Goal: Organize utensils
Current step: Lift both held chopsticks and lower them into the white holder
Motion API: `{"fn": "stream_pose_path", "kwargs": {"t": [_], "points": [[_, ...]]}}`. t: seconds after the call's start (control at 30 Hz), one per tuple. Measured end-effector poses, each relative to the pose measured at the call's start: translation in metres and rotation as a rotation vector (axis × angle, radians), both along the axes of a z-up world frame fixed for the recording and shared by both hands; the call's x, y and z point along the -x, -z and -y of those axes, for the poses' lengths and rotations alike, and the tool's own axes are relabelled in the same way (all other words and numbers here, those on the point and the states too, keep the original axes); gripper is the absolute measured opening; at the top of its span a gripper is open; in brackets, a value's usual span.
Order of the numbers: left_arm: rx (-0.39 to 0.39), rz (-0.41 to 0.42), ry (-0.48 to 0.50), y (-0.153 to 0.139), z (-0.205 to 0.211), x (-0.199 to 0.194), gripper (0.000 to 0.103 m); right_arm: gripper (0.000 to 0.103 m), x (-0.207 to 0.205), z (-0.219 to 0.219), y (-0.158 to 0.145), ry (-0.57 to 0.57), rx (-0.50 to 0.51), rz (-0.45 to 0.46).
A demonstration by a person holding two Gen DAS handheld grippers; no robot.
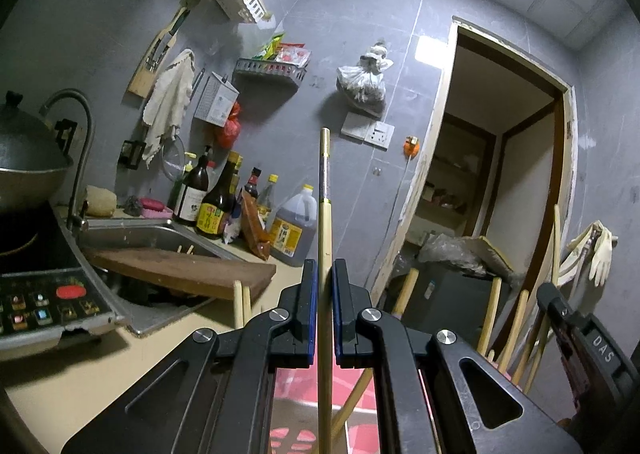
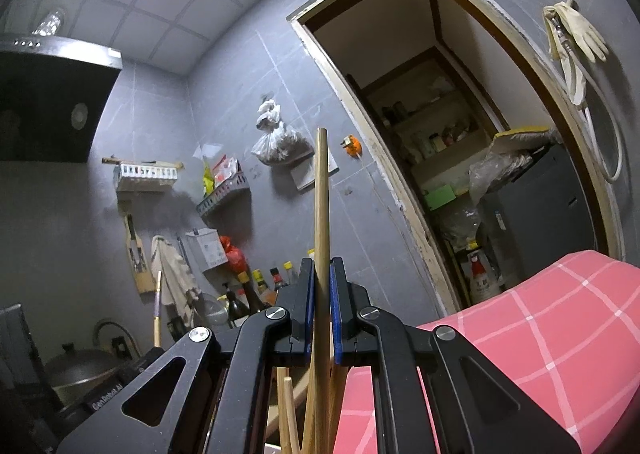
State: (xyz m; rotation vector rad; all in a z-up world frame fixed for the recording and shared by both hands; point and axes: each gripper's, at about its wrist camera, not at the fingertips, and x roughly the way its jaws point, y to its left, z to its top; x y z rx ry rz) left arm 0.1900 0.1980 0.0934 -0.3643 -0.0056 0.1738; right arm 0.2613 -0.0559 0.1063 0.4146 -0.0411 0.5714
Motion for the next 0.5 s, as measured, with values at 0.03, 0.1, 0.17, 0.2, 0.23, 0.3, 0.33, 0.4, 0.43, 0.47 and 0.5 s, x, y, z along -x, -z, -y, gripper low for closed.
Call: {"fn": "stream_pose_path", "kwargs": {"t": [0.03,0.1,0.17,0.2,0.23,0.3,0.33,0.4,0.43,0.47,0.5], "points": [[-0.005,-0.004,0.002,0.002,0.002,0.001,0.005,0.005,0.002,0.0,0.002,-0.001,0.007,-0.001],[-0.017,-0.01,0.005,0.005,0.006,0.004,0.005,0.006,0.004,-0.001,0.004,-0.005,0.025,-0.006],[-0.035,-0.018,0.008,0.008,0.011,0.006,0.005,0.005,0.008,-0.003,0.006,-0.007,0.048,-0.014],[-0.042,-0.022,0.01,0.009,0.013,0.006,0.005,0.006,0.009,-0.004,0.007,-0.007,0.057,-0.017],[-0.054,-0.029,0.011,0.01,0.016,0.007,0.005,0.006,0.011,-0.005,0.007,-0.009,0.068,-0.02],[-0.063,-0.036,0.015,0.012,0.018,0.008,0.005,0.006,0.016,-0.005,0.009,-0.009,0.085,-0.024],[-0.066,-0.044,0.02,0.014,0.02,0.008,0.005,0.006,0.018,-0.005,0.01,-0.007,0.095,-0.028],[-0.078,-0.063,0.026,0.017,0.023,0.008,0.005,0.006,0.02,-0.005,0.012,-0.009,0.107,-0.037],[-0.085,-0.071,0.029,0.019,0.025,0.008,0.005,0.006,0.021,-0.004,0.014,-0.011,0.115,-0.043],[-0.093,-0.081,0.032,0.021,0.028,0.008,0.005,0.006,0.022,-0.004,0.015,-0.012,0.119,-0.046],[-0.098,-0.086,0.035,0.022,0.029,0.007,0.005,0.006,0.023,-0.004,0.015,-0.014,0.124,-0.051]]}}
